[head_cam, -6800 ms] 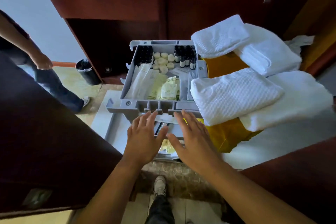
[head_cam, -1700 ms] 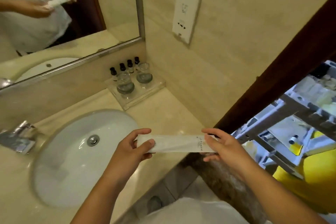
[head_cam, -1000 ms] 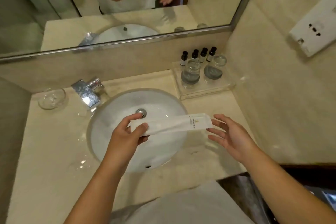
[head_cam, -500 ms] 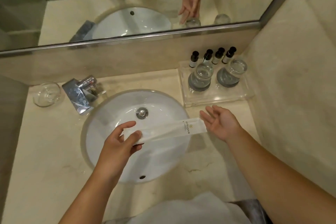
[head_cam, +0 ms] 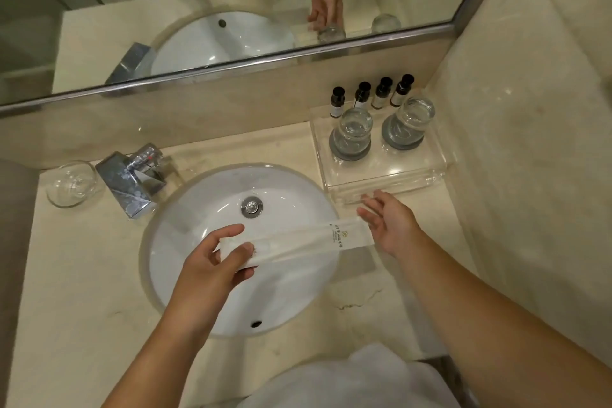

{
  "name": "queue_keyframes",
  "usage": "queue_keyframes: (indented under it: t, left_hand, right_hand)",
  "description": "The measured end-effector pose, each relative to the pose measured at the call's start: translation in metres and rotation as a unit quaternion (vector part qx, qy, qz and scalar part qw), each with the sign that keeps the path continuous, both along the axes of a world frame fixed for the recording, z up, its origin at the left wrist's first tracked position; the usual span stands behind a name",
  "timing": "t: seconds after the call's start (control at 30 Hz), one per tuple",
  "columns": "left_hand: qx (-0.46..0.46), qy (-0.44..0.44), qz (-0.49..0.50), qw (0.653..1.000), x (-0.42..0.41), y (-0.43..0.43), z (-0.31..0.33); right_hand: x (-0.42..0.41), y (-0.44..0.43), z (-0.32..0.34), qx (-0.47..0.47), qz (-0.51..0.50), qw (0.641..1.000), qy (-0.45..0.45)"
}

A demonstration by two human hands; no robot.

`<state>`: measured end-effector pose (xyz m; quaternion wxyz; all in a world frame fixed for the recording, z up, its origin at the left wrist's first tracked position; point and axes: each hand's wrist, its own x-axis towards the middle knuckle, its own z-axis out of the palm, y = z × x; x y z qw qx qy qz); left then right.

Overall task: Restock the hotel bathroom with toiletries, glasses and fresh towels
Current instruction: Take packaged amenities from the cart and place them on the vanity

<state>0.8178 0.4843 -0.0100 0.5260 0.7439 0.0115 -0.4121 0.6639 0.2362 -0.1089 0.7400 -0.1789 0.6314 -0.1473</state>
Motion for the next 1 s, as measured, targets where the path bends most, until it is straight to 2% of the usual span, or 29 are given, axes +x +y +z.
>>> queue_keyframes:
  t: [0.4,0.67,1.0]
  left_hand:
    - [-0.004,0.003,-0.031,1.0,-0.017,0.014,0.0]
    - [-0.022,0.0,-0.039,0.999,-0.022,0.008,0.005]
    - [-0.029,0.009,-0.037,0.999,-0.02,-0.002,0.001]
  right_hand:
    - [-0.071,0.048,-0.01,-0.01,0.095,0.991,0.089]
    - [-0.077,0.046,-0.016,-0.038,0.165,0.975,0.145]
    - [-0.079,0.038,-0.014,-0.021,0.211,0.962,0.174]
